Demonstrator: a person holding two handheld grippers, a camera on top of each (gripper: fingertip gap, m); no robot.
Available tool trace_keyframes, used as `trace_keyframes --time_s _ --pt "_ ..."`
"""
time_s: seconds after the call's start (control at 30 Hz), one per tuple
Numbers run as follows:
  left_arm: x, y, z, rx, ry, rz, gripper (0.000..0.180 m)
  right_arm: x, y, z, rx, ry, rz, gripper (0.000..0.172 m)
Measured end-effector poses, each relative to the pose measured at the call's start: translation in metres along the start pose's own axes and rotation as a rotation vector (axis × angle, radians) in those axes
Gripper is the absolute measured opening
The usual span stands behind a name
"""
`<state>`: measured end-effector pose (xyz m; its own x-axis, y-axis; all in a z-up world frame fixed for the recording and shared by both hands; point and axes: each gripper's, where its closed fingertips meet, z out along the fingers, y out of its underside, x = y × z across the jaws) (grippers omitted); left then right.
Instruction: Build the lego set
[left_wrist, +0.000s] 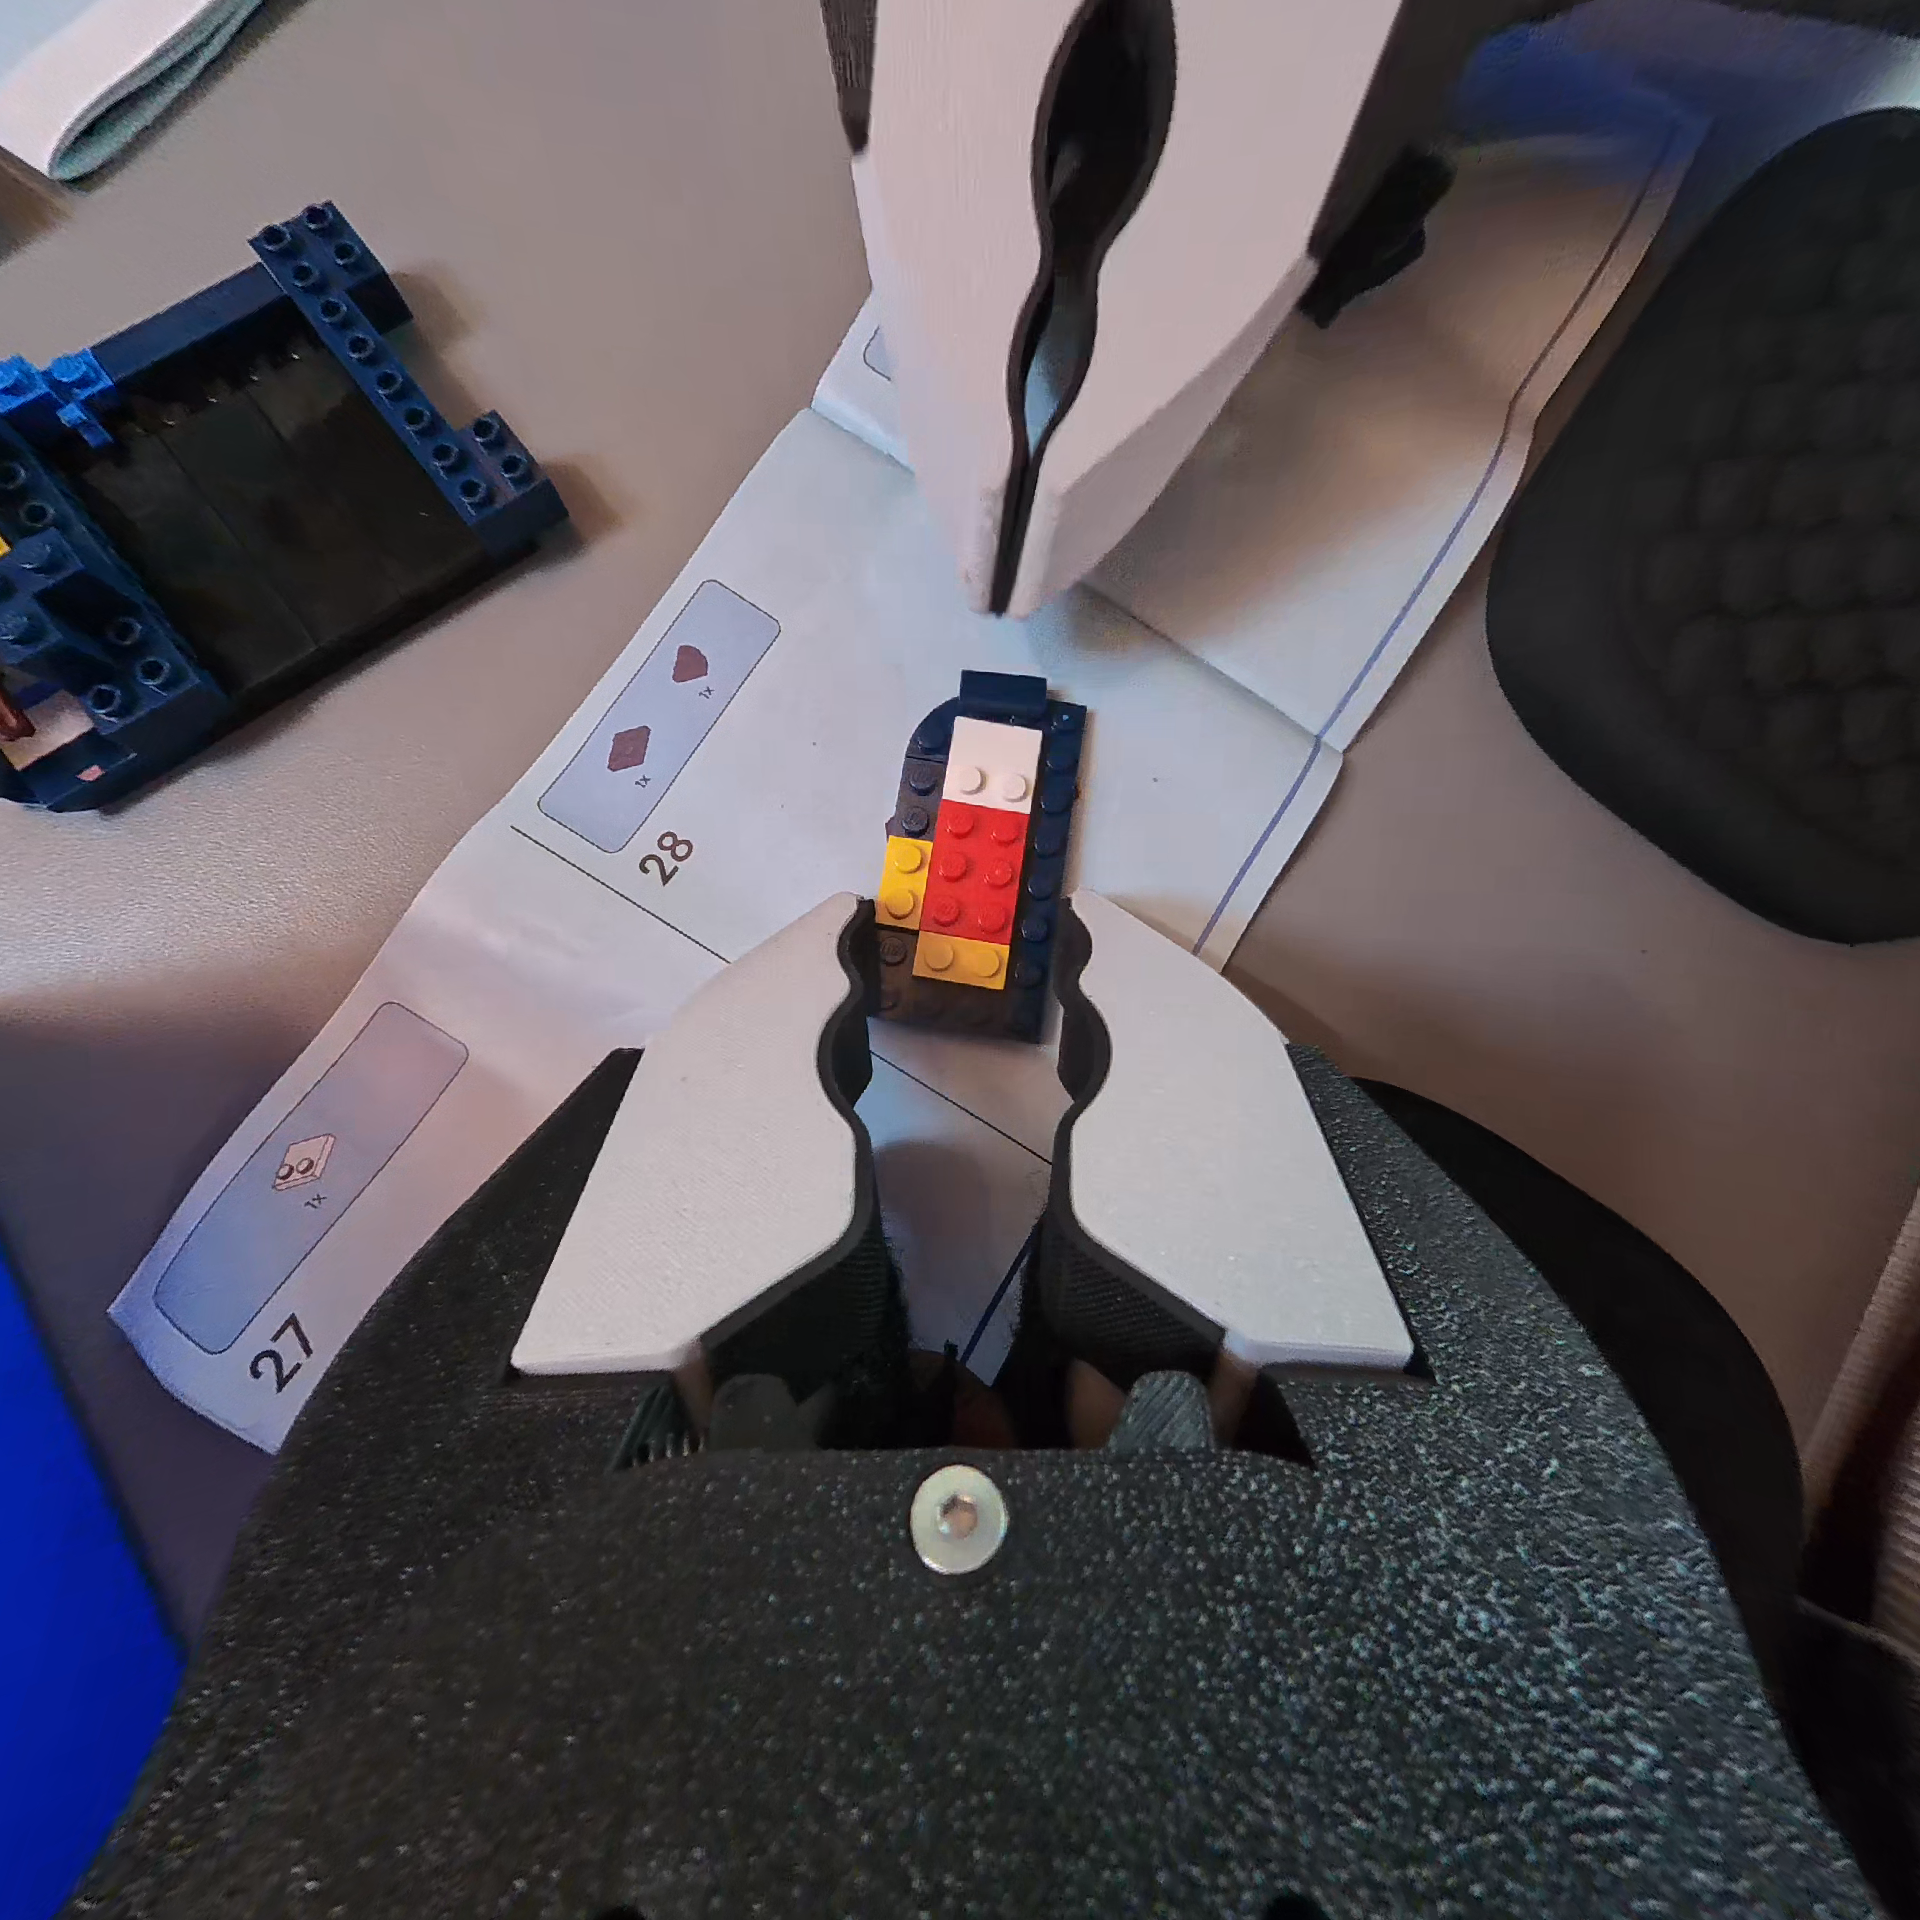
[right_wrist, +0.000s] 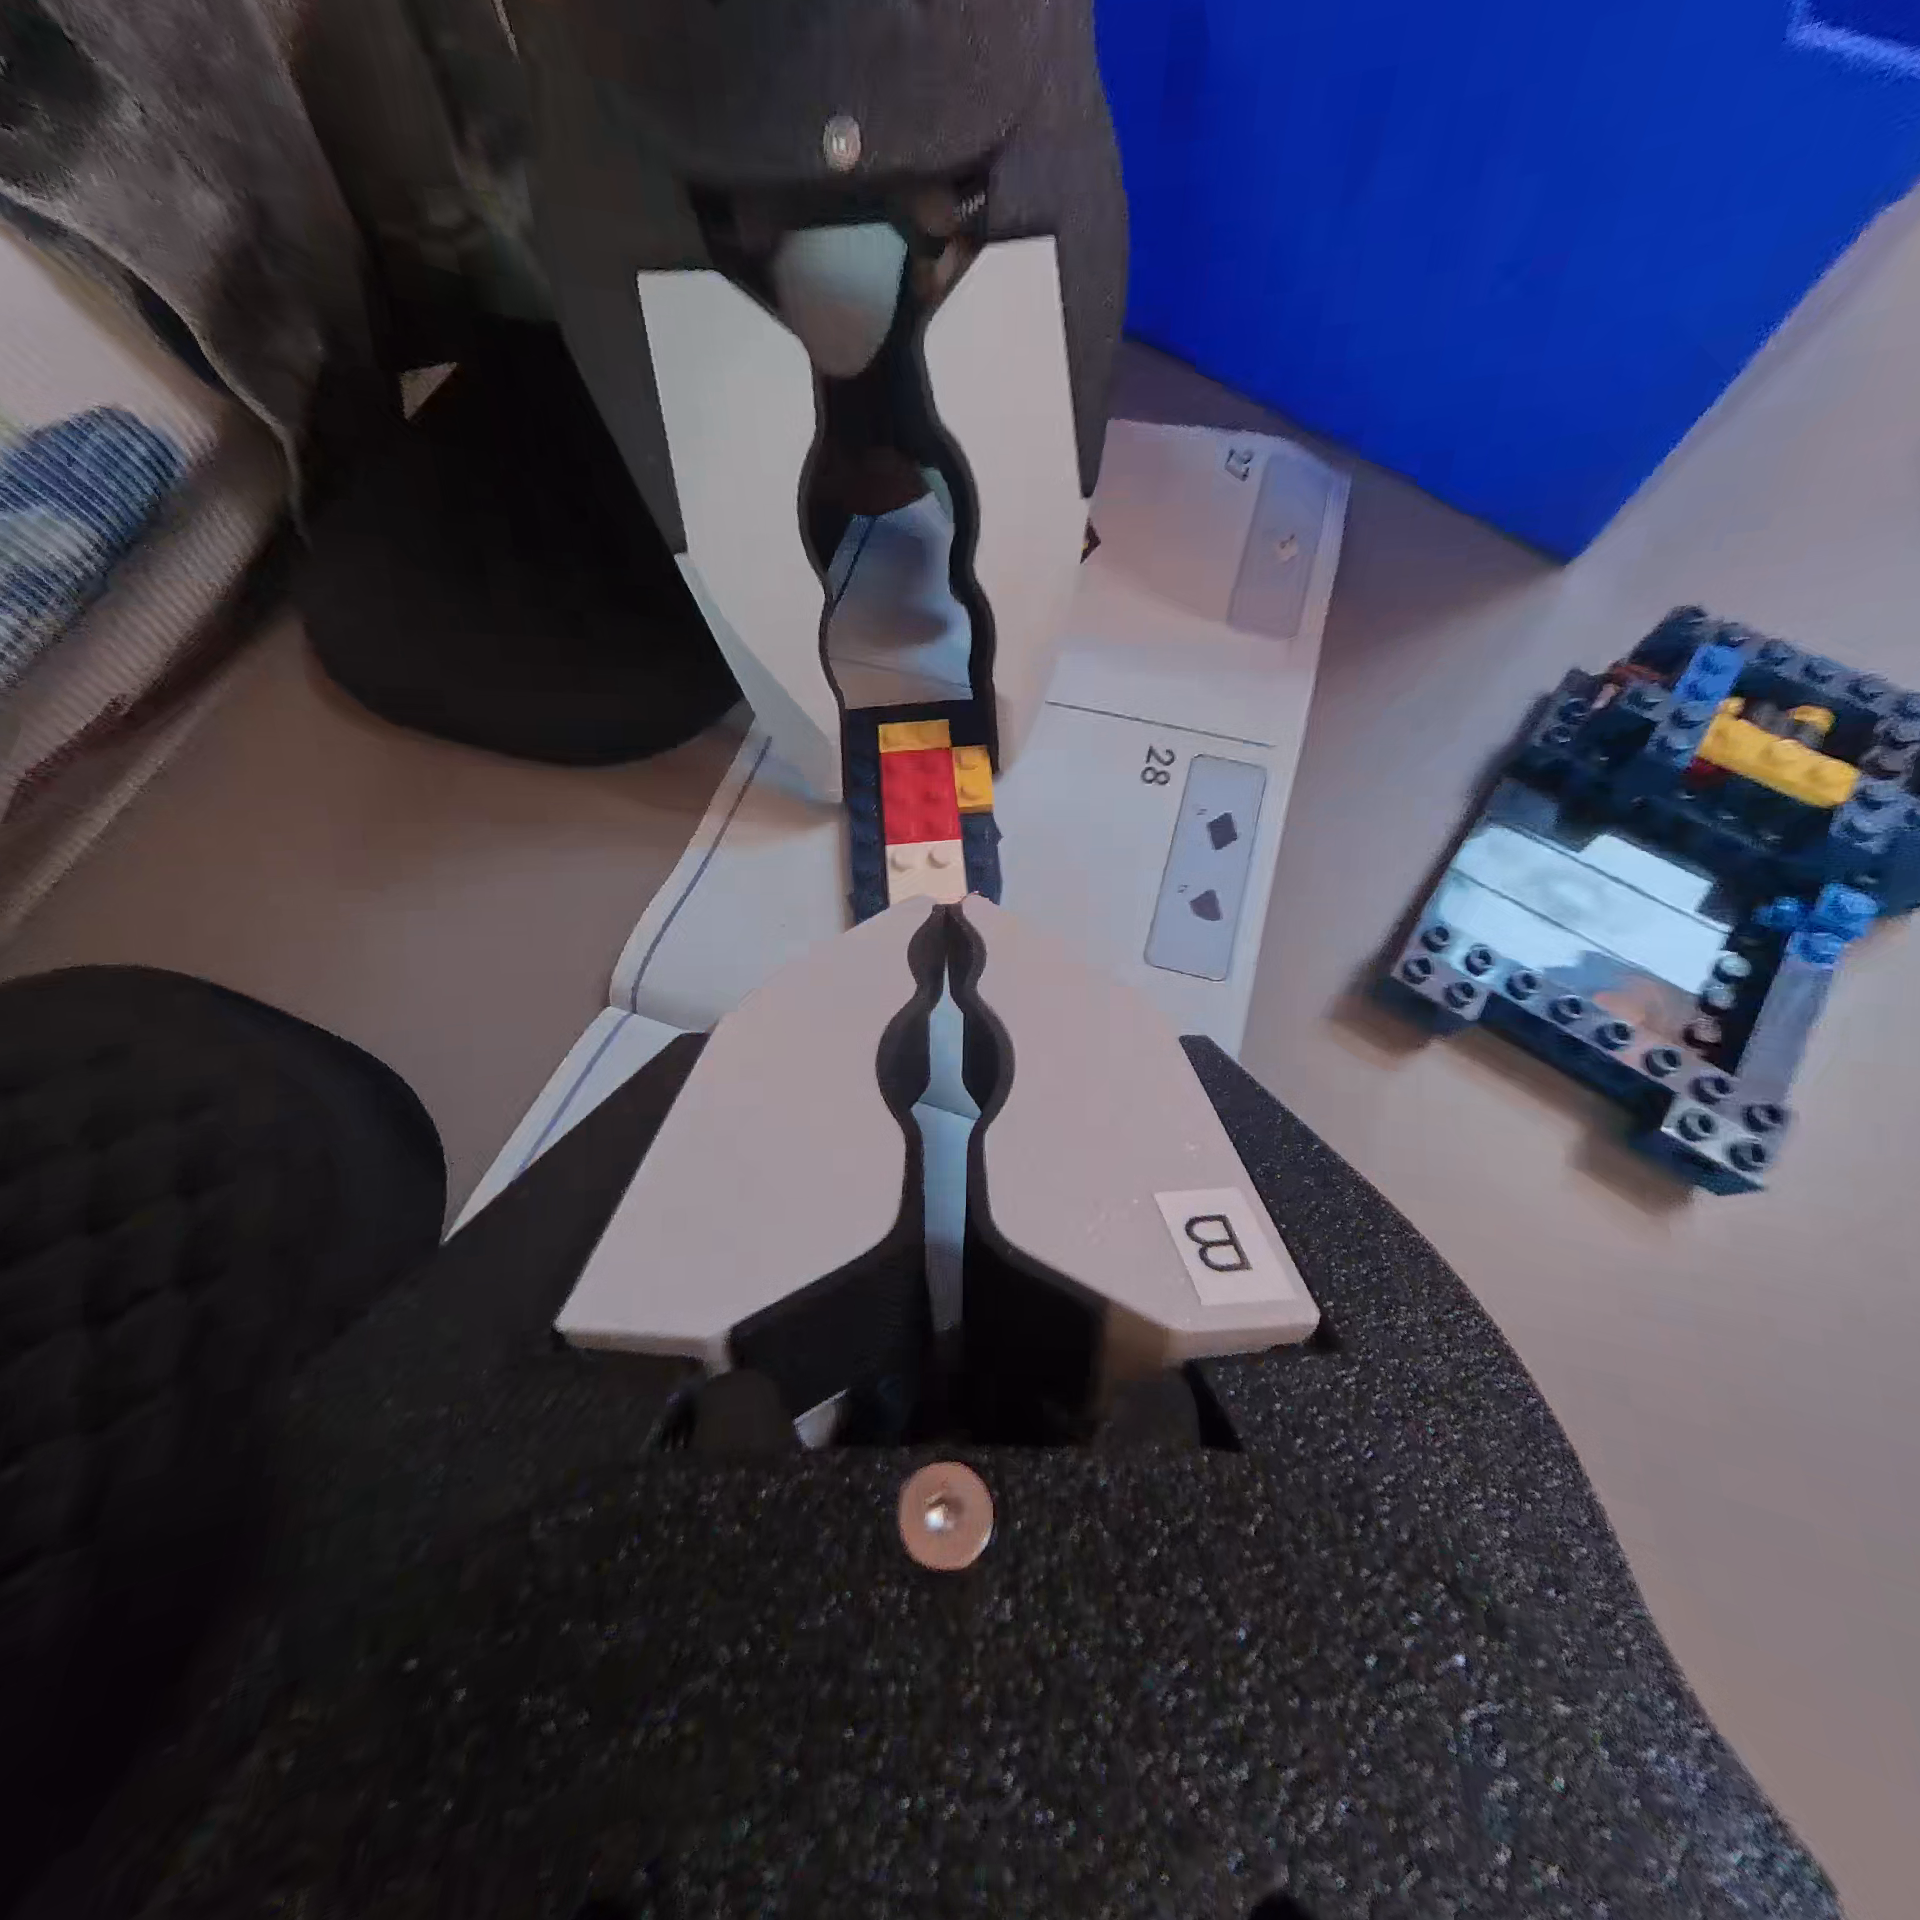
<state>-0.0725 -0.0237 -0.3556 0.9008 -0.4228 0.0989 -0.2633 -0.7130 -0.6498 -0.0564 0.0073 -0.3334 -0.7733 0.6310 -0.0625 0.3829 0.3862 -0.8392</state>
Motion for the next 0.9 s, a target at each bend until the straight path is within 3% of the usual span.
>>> trace_keyframes --time_s 0.17,0.47,0.57,0.63,0.83,0.9 --pt "0.0 0.0 0.0 -0.005 -0.014 0.014 0.033 -0.001 0.012 0.011 -0.105 0.017 -0.03 0.0" --pt "0.0 0.001 0.001 -0.012 -0.038 0.039 0.033 0.0 0.011 0.007 -0.088 0.029 -0.04 0.0" --pt "0.0 0.001 0.001 -0.011 -0.039 0.039 0.033 -0.001 0.013 0.001 -0.086 0.014 -0.018 0.022" --pt "0.0 0.001 0.001 -0.012 -0.041 0.042 0.033 0.0 0.017 0.0 -0.096 0.02 -0.033 0.026" --pt "0.0 0.001 0.001 -0.011 -0.046 0.048 0.033 -0.002 0.018 0.01 -0.147 0.004 -0.127 0.026" --pt "0.0 0.001 0.001 -0.011 -0.047 0.05 0.033 -0.003 0.017 0.012 -0.15 -0.019 -0.148 0.017"
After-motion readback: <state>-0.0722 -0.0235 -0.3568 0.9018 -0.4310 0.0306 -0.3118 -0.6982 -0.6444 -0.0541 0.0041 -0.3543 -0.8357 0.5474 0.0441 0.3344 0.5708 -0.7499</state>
